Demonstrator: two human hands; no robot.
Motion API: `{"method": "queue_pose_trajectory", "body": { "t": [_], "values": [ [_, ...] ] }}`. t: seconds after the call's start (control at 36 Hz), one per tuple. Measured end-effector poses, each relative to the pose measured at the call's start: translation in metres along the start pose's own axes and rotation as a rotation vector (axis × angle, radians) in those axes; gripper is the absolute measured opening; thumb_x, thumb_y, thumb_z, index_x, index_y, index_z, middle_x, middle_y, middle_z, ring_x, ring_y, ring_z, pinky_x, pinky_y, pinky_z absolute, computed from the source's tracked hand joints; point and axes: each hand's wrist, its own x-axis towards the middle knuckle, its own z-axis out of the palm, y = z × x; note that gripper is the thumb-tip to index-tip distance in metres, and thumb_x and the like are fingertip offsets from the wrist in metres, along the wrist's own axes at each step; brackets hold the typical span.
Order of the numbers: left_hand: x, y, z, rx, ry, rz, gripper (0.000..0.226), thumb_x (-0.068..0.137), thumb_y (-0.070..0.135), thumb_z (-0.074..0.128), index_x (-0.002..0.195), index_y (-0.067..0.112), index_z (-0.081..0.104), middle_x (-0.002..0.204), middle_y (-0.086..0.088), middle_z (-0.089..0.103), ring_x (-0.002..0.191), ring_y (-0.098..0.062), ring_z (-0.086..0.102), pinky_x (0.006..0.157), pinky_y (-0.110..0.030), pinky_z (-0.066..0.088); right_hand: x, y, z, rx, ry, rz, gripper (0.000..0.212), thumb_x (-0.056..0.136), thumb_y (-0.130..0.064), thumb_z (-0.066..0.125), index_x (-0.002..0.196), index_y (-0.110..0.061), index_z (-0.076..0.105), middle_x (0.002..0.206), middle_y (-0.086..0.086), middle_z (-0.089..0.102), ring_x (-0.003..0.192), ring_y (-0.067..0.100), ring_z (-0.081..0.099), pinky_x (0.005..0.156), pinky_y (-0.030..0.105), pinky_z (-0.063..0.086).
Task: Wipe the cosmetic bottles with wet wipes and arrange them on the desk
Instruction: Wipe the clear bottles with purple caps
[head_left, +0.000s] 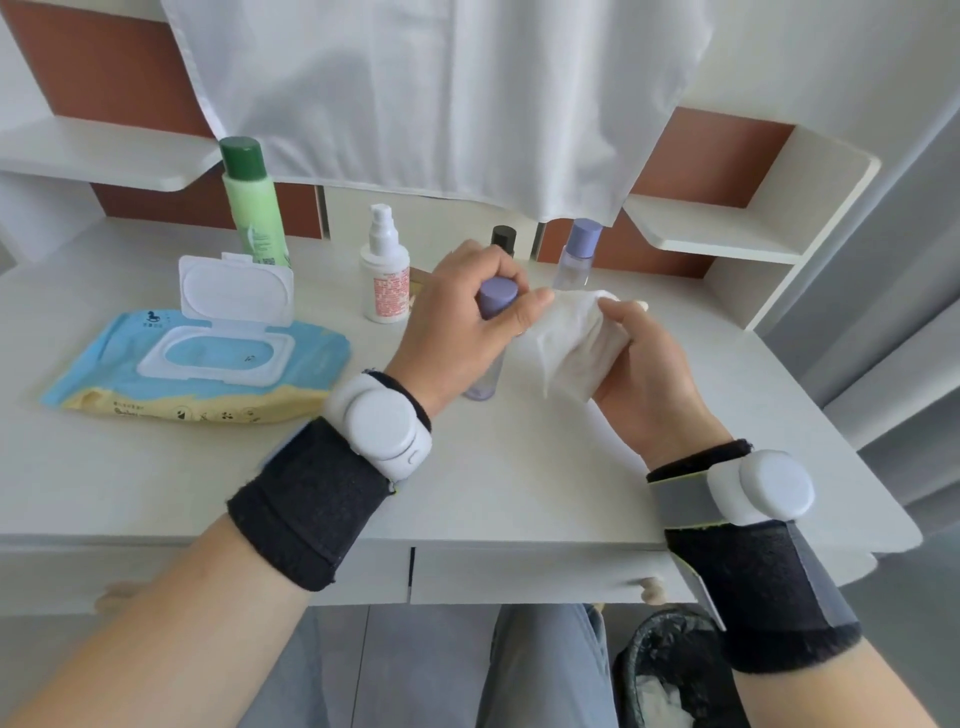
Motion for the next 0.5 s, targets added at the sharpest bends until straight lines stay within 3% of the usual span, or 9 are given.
{"method": "queue_pose_trajectory", "body": {
  "t": [0.11,0.25,0.36,0.42,0.5],
  "values": [
    [0.0,0.003,0.001,0.022,-0.136,-0.054,0.032,0.089,0.046,0.046,0.085,0.015,0.053,0.075,0.016,0.052,0.083,-0.017,0.045,0.076,-0.021,0.035,0.0,-0.001,0.0,0.004,-0.02,0.03,0.048,0.095,-0.032,0.052,0.133,-0.002,0.056,0.118,0.014,0.066,0.101,0.025,0.065,0.088,0.036,0.051],
    [0.003,0.004,-0.008,-0.052,-0.24,-0.141,0.035,0.083,0.027,0.031,0.098,0.015,0.06,0.092,0.018,0.061,0.102,-0.018,0.045,0.089,-0.028,0.034,0.0,-0.002,-0.002,0.052,-0.079,0.025,0.05,0.097,-0.03,0.048,0.136,0.0,0.052,0.117,0.014,0.065,0.104,0.026,0.063,0.091,0.037,0.047],
    [0.004,-0.002,-0.012,-0.071,-0.248,-0.127,0.037,0.086,0.036,0.035,0.113,0.026,0.058,0.094,0.013,0.068,0.102,-0.028,0.058,0.098,-0.044,0.041,0.001,-0.002,-0.003,0.055,-0.084,0.032,0.045,0.095,-0.032,0.047,0.128,-0.003,0.058,0.115,0.014,0.061,0.107,0.028,0.056,0.096,0.04,0.038],
    [0.004,-0.003,-0.012,-0.021,-0.178,-0.124,0.039,0.087,0.043,0.042,0.118,0.025,0.06,0.094,0.01,0.068,0.099,-0.023,0.06,0.095,-0.039,0.044,0.001,-0.002,-0.005,0.068,-0.059,0.019,0.039,0.093,-0.033,0.049,0.123,-0.009,0.059,0.115,0.012,0.058,0.106,0.027,0.049,0.093,0.04,0.033],
    [0.005,-0.003,-0.014,-0.001,-0.091,-0.128,0.04,0.087,0.047,0.052,0.115,0.022,0.065,0.097,0.004,0.071,0.092,-0.017,0.064,0.088,-0.034,0.05,0.001,-0.002,-0.007,0.068,0.002,-0.009,0.046,0.097,-0.032,0.045,0.133,-0.005,0.053,0.117,0.01,0.058,0.104,0.026,0.047,0.089,0.04,0.031]
  ]
}}
